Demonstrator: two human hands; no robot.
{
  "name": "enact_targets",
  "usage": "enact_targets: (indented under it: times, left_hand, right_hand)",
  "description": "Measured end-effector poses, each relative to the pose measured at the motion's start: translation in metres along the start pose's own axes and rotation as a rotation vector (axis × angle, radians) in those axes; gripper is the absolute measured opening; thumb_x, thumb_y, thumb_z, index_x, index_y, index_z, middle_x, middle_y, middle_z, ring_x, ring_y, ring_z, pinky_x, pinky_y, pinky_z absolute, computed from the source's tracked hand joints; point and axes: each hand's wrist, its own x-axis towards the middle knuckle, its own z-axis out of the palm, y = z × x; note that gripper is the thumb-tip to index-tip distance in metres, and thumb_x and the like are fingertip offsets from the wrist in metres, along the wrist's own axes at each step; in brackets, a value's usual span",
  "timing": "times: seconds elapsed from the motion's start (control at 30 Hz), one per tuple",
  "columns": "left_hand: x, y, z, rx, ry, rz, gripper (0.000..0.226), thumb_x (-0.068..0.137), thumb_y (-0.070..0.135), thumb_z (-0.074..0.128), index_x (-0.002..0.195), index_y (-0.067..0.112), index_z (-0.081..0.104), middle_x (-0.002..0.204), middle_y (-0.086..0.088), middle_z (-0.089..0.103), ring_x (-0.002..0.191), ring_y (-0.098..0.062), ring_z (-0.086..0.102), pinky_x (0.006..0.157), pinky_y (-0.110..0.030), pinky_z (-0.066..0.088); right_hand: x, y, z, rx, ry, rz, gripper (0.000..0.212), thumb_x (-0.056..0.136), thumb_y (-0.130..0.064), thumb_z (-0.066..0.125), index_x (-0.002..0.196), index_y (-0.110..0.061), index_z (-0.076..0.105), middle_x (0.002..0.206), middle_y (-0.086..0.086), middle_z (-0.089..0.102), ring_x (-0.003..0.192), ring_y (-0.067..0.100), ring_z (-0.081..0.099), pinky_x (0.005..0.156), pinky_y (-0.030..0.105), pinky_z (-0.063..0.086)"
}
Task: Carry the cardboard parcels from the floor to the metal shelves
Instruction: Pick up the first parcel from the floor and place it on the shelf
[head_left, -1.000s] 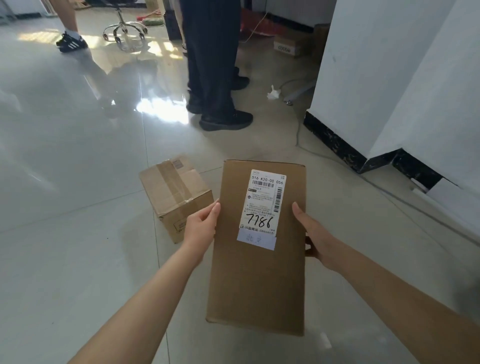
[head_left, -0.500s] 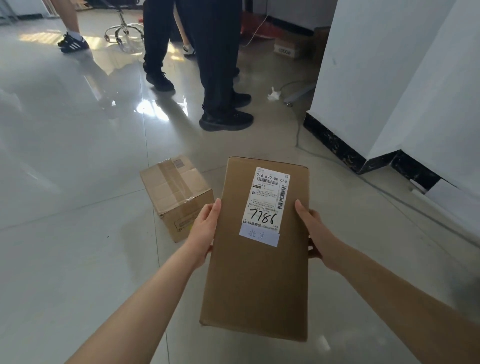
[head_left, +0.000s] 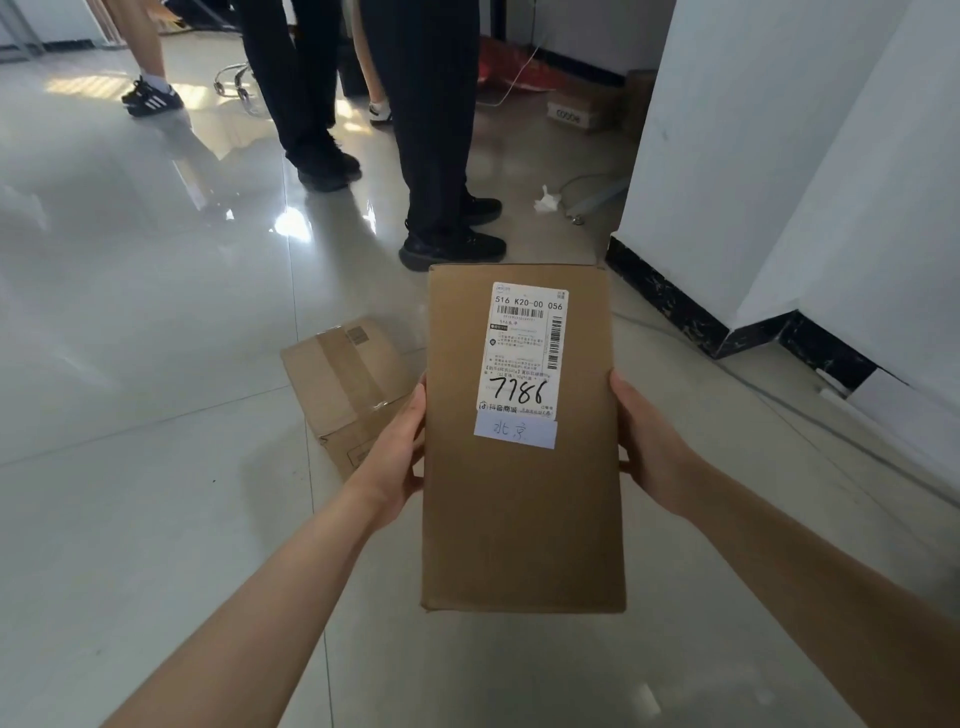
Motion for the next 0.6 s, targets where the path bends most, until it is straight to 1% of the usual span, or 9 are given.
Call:
enact_targets:
  times: [0.07,0.2,0.27,0.3,0.37,0.4,0.47,0.53,0.6]
  left_hand:
    - [-0.004,0.003,0.000,-0.012,0.026,-0.024,0.062,0.090,0.074,0.029,0.143,0.047,0.045,0.136,0.000,0.062,0.120,-0.022,0.060,0.053,-0.018,0.051]
    - [-0.007,0.009,-0.001,-0.018,0.015,-0.034,0.059,0.089,0.075,0.029,0.131,0.047,0.058,0.127,0.012,0.067,0.112,-0.014,0.058,0.068,-0.027,0.051]
    - [-0.008,0.017,-0.001,-0.019,0.015,-0.026,0.061,0.089,0.075,0.030,0.135,0.044,0.057,0.127,0.004,0.066,0.120,-0.029,0.057,0.069,-0.028,0.052]
    - [-0.008,0.024,-0.001,-0.026,0.015,-0.023,0.064,0.090,0.073,0.031,0.139,0.039,0.053,0.131,-0.008,0.061,0.129,-0.041,0.048,0.073,-0.031,0.056]
    - [-0.012,0.042,0.001,-0.032,0.036,-0.023,0.071,0.092,0.069,0.033,0.146,0.025,0.045,0.144,-0.019,0.033,0.133,-0.050,0.032,0.093,-0.045,0.054]
    - [-0.014,0.054,0.000,-0.025,0.046,-0.011,0.070,0.092,0.069,0.034,0.145,0.024,0.045,0.147,-0.016,0.032,0.128,-0.048,0.042,0.092,-0.043,0.055]
    - [-0.017,0.080,-0.002,0.002,0.047,0.027,0.065,0.090,0.071,0.037,0.141,0.034,0.051,0.146,-0.010,0.045,0.118,-0.027,0.055,0.067,-0.031,0.055]
    - [-0.018,0.107,-0.004,0.043,0.048,0.074,0.062,0.086,0.075,0.039,0.136,0.042,0.052,0.138,0.005,0.058,0.120,-0.022,0.055,0.066,-0.032,0.049]
    - [-0.018,0.132,-0.005,0.071,0.053,0.100,0.064,0.085,0.077,0.038,0.134,0.040,0.053,0.125,0.015,0.058,0.105,-0.016,0.057,0.069,-0.032,0.047]
  right_hand:
    - [0.000,0.001,0.001,0.002,-0.010,-0.010,0.063,0.091,-0.077,0.032,0.142,-0.044,0.050,0.141,-0.014,0.061,0.133,0.012,0.055,0.113,0.053,0.041]
    - [0.001,-0.005,0.004,0.074,-0.022,-0.007,0.070,0.085,-0.082,0.040,0.141,-0.042,0.054,0.137,-0.011,0.066,0.133,0.017,0.057,0.113,0.050,0.043]
    - [0.000,-0.012,0.005,0.073,-0.029,-0.028,0.068,0.085,-0.082,0.040,0.138,-0.042,0.058,0.132,-0.010,0.070,0.129,0.019,0.062,0.114,0.050,0.043]
    - [-0.002,-0.018,0.005,0.068,-0.028,-0.038,0.066,0.086,-0.081,0.039,0.136,-0.042,0.059,0.130,-0.010,0.072,0.127,0.018,0.063,0.114,0.050,0.043]
    - [-0.004,-0.028,0.004,0.062,-0.025,-0.050,0.067,0.087,-0.081,0.038,0.137,-0.041,0.059,0.129,-0.010,0.073,0.126,0.018,0.064,0.114,0.049,0.043]
    - [-0.006,-0.037,0.004,0.059,-0.022,-0.058,0.069,0.086,-0.082,0.038,0.137,-0.041,0.059,0.129,-0.010,0.073,0.126,0.018,0.064,0.113,0.049,0.044]
    - [-0.010,-0.056,0.005,0.066,-0.020,-0.080,0.069,0.087,-0.081,0.039,0.138,-0.040,0.058,0.130,-0.010,0.072,0.126,0.018,0.064,0.112,0.050,0.046]
    - [-0.014,-0.078,0.006,0.074,-0.005,-0.102,0.069,0.088,-0.080,0.038,0.140,-0.039,0.056,0.132,-0.010,0.070,0.127,0.018,0.063,0.110,0.051,0.047]
    - [-0.019,-0.098,0.005,0.077,0.002,-0.129,0.067,0.089,-0.079,0.037,0.140,-0.039,0.054,0.134,-0.009,0.067,0.128,0.019,0.061,0.110,0.052,0.046]
